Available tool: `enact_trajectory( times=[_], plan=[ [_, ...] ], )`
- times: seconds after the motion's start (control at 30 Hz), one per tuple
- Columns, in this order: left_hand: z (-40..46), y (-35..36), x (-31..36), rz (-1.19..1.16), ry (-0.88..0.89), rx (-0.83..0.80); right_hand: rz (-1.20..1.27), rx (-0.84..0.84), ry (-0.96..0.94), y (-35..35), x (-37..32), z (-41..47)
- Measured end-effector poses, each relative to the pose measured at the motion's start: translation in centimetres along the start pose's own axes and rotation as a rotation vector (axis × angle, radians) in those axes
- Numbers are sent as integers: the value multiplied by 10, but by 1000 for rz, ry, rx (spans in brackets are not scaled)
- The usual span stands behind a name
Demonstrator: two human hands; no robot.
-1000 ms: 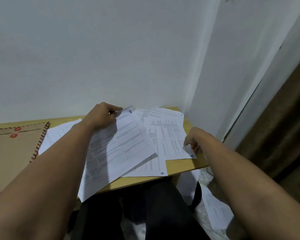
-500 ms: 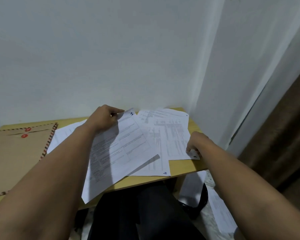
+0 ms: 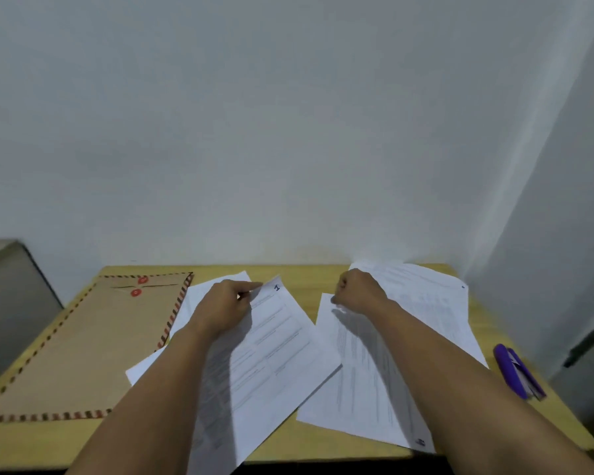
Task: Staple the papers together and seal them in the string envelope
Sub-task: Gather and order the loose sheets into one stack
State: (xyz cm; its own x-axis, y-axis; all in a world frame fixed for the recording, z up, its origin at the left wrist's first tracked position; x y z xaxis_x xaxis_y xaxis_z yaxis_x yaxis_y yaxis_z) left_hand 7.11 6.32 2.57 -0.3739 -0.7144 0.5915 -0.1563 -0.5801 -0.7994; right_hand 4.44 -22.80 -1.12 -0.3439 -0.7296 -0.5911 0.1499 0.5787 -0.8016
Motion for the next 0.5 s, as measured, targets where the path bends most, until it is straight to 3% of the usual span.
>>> enact_trajectory(
  times=[0.27,0.4,0.5],
  plan=[
    [45,-24,-90,-128,-124,80,91,-248,-214,108,-109,107],
    [60,-26,-118,-203,-128,59,-88,-422,-417,155,-166,136],
    [65,-29,-136,-247,-154,67,-201,-514,-454,183,-189,153]
  ],
)
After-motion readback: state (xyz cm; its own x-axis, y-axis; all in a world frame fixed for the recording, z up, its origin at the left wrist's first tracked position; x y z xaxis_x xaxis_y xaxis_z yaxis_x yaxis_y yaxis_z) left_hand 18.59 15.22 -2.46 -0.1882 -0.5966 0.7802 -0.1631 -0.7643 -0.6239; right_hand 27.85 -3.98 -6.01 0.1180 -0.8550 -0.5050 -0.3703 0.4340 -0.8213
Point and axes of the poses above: each hand's wrist, its own z-axis towards the middle knuckle, its own y-axis out of the palm, x = y × z, the point moved 5 cm from there along z, towards the middle knuckle, and after that the axes turned 5 degrees about z, right-handed, at the moved point
